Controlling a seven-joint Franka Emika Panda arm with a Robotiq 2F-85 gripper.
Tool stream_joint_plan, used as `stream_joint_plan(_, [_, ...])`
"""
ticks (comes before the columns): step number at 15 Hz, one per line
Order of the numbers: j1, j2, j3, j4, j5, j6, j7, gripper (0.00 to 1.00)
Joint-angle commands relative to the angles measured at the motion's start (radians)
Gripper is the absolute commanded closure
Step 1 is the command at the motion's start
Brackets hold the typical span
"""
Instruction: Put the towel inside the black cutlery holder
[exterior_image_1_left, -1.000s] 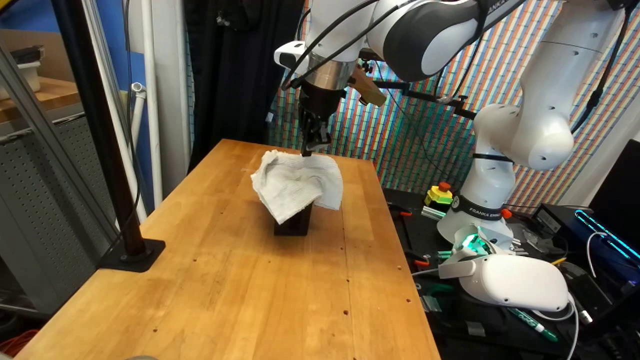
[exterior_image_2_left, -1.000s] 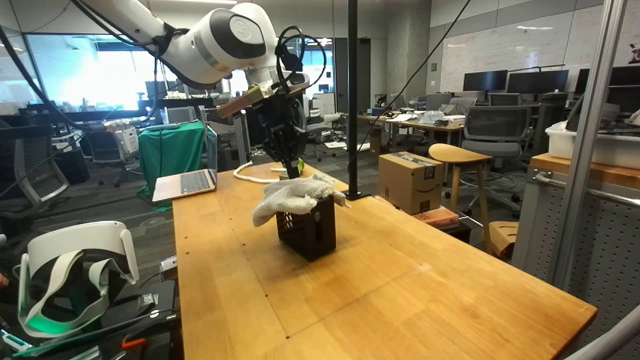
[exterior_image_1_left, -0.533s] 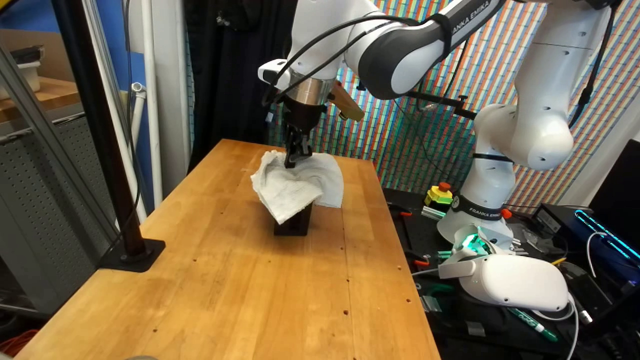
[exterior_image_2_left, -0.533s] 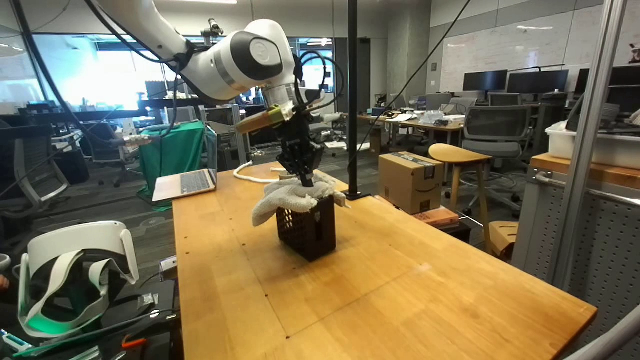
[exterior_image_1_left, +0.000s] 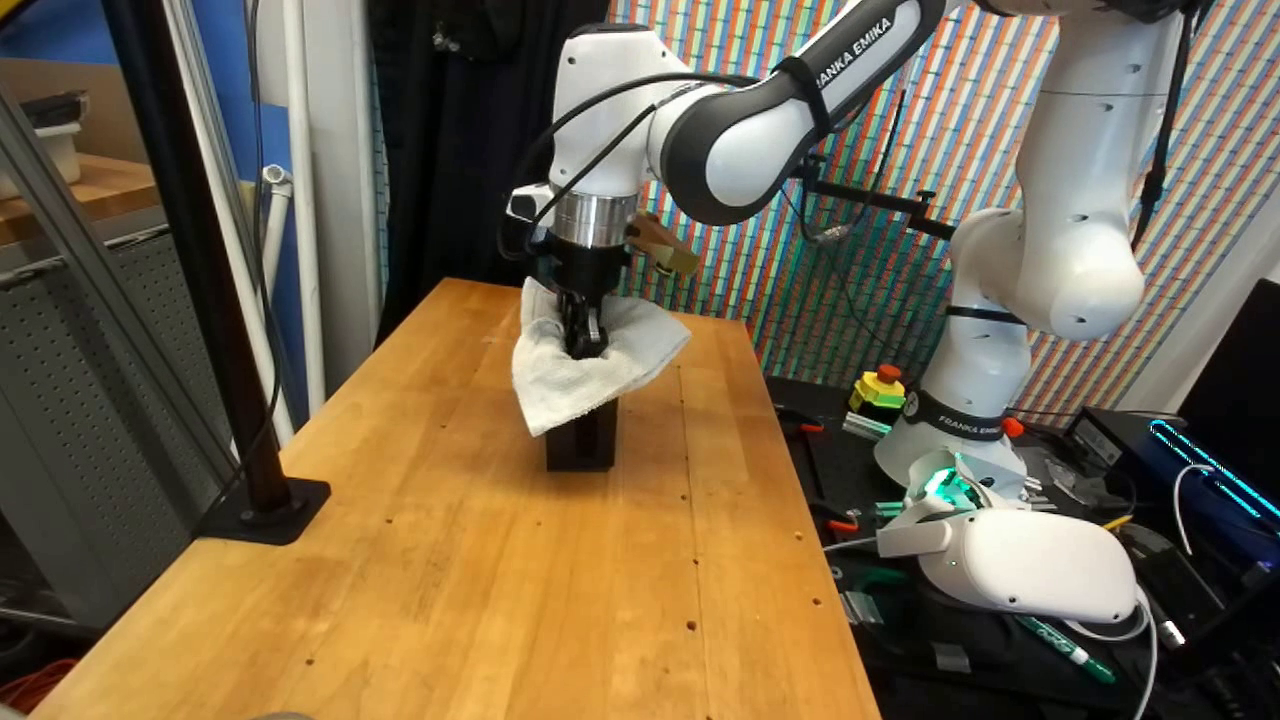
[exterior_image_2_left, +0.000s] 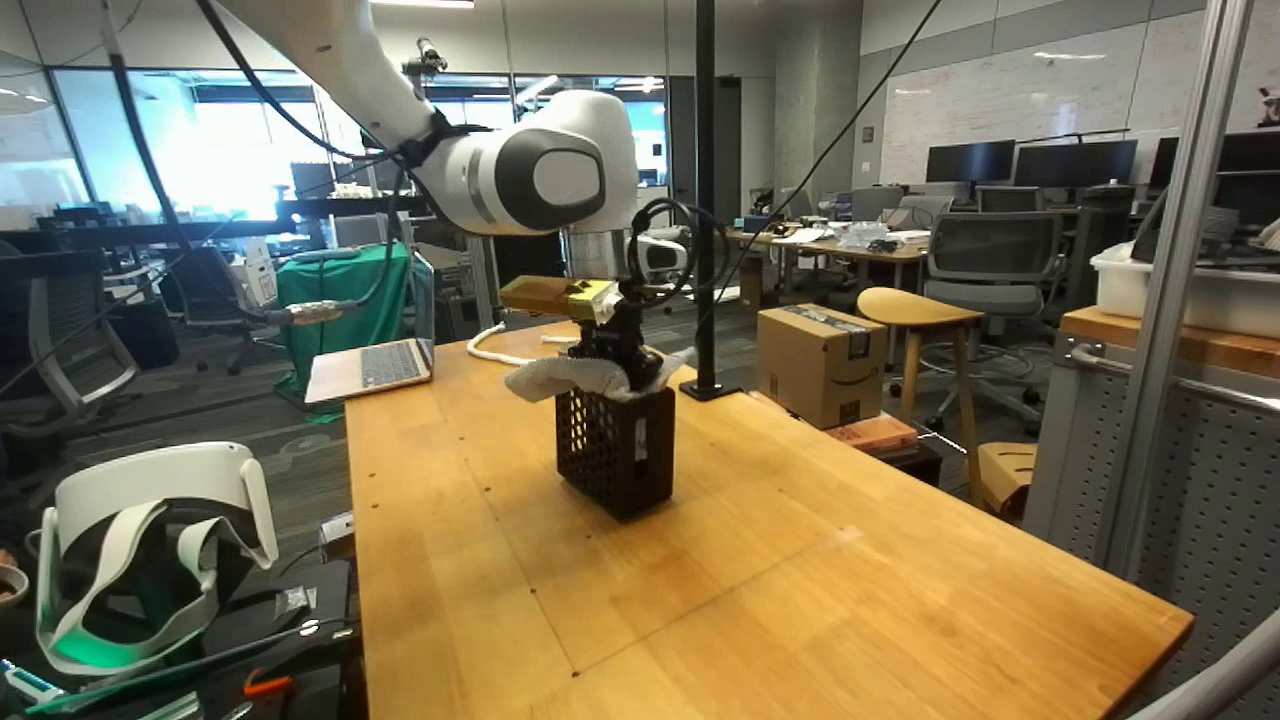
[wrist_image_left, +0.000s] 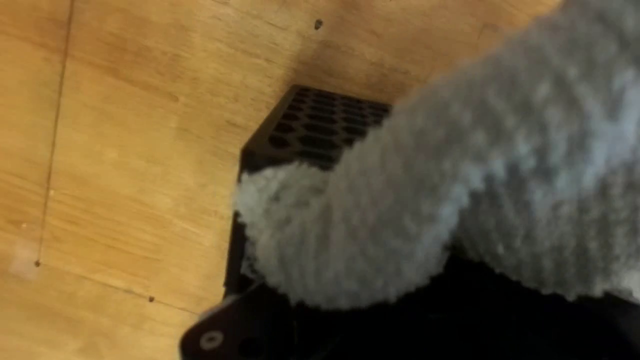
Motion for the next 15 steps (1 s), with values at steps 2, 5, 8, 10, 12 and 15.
stream_joint_plan(2, [-0.027,0.147,0.001,0.039,0.126,-0.011,-0.083,0.96])
stream_joint_plan(5, [-0.05,0.191,-0.001,0.053,0.205,-0.057,-0.125,0.95])
stream_joint_plan(8, [-0.063,0.183,-0.003,0.059,0.272,-0.092,-0.156,0.95])
stream_joint_plan(10, [-0.054,0.138,-0.004,0.055,0.267,-0.099,-0.145,0.95])
stream_joint_plan(12, [-0.03,0.08,-0.003,0.04,0.22,-0.1,-0.105,0.95])
stream_joint_plan(15, [0.013,0.002,0.0,0.017,0.113,-0.115,-0.029,0.95])
